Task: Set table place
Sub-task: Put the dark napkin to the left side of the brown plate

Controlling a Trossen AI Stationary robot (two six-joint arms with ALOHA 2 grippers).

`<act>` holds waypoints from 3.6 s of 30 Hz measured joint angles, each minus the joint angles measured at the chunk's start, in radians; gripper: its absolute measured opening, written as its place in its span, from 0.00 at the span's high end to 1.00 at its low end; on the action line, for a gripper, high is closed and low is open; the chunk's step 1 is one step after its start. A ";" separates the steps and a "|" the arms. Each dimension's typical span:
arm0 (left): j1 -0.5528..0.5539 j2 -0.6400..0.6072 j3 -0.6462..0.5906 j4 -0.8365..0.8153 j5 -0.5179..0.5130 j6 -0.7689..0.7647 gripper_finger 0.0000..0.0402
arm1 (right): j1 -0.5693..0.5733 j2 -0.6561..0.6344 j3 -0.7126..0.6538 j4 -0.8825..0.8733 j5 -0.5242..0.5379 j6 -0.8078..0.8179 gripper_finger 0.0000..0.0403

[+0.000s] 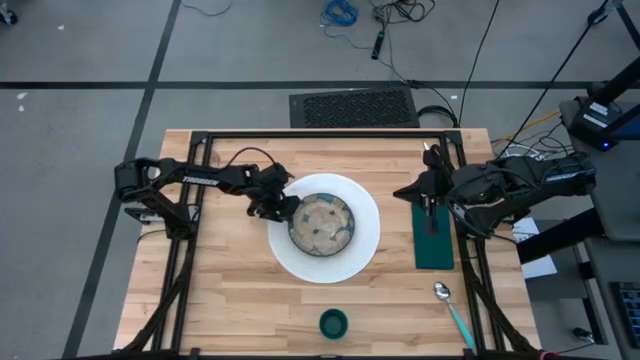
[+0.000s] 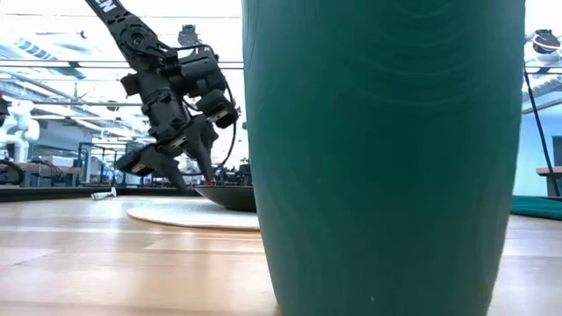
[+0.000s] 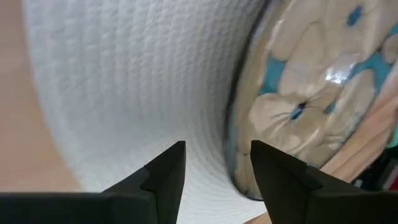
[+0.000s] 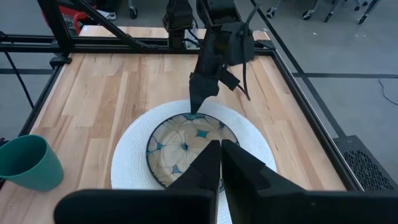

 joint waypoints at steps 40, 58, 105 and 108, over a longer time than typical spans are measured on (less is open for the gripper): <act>0.139 -0.574 0.257 -0.736 -0.454 0.185 0.59 | 0.000 0.025 -0.059 0.003 0.000 0.020 1.00; -0.087 -0.578 0.255 -0.350 -0.339 0.654 0.96 | -0.142 0.069 -0.089 -0.092 -0.052 0.832 1.00; -0.129 -0.580 0.198 -0.150 -0.177 0.684 1.00 | -0.961 0.662 -0.351 -0.351 -0.251 -0.372 0.52; -0.129 -0.580 0.198 -0.151 -0.177 0.684 1.00 | -0.960 0.662 -0.368 -0.335 -0.266 -0.400 0.53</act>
